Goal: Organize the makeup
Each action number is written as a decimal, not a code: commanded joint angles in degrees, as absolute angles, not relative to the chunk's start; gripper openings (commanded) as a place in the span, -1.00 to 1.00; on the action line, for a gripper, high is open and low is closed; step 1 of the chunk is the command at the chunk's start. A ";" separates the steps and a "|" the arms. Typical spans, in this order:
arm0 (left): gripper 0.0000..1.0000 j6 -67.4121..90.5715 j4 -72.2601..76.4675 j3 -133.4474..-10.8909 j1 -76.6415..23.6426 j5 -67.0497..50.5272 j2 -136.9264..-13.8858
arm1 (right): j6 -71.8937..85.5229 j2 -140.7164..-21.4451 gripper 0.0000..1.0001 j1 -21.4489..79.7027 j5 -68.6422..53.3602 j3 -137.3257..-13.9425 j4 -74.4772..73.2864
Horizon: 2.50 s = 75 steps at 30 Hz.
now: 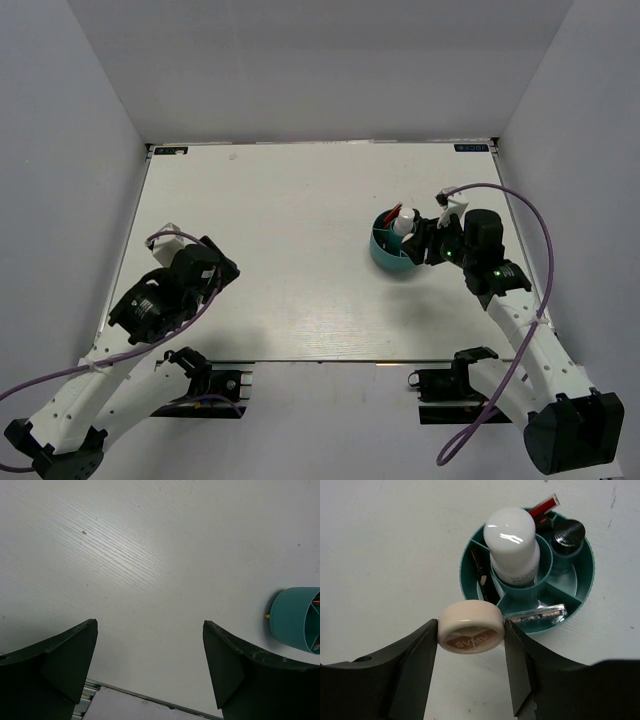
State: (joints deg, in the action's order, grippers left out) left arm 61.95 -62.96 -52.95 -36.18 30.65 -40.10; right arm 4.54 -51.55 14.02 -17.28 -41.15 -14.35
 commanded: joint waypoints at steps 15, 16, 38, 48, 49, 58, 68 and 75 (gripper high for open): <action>0.91 61.35 -61.26 -51.42 -36.39 29.62 -38.76 | 8.88 -49.75 -1.00 5.36 -25.05 -31.29 1.04; 0.91 61.35 -61.17 -51.50 -36.39 29.62 -38.93 | 8.88 -49.83 -1.00 5.01 -25.22 -30.85 1.75; 0.90 60.38 -59.85 -54.41 -36.39 28.83 -44.56 | 13.27 -52.47 -1.00 2.73 -33.57 -21.71 23.72; 0.90 59.68 -58.98 -54.84 -36.39 28.56 -46.23 | 15.20 -56.25 -1.00 1.50 -34.36 -20.83 30.23; 0.90 59.68 -58.89 -54.84 -36.39 28.56 -46.32 | 15.12 -56.42 -1.00 1.32 -34.45 -20.83 30.50; 0.91 59.59 -58.62 -54.76 -36.39 28.48 -46.49 | 14.68 -58.53 -1.00 0.79 -35.68 -20.22 33.39; 0.90 59.50 -58.80 -54.93 -36.39 28.48 -46.85 | 14.15 -60.56 -1.00 0.62 -35.16 -19.78 34.98; 0.90 59.68 -58.97 -55.02 -36.39 28.48 -46.84 | 13.80 -61.61 -1.00 0.70 -34.45 -19.16 35.51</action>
State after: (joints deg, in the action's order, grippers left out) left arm 59.99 -59.46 -52.69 -36.18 28.45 -46.83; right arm 14.57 -61.21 0.86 -34.70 -19.70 31.79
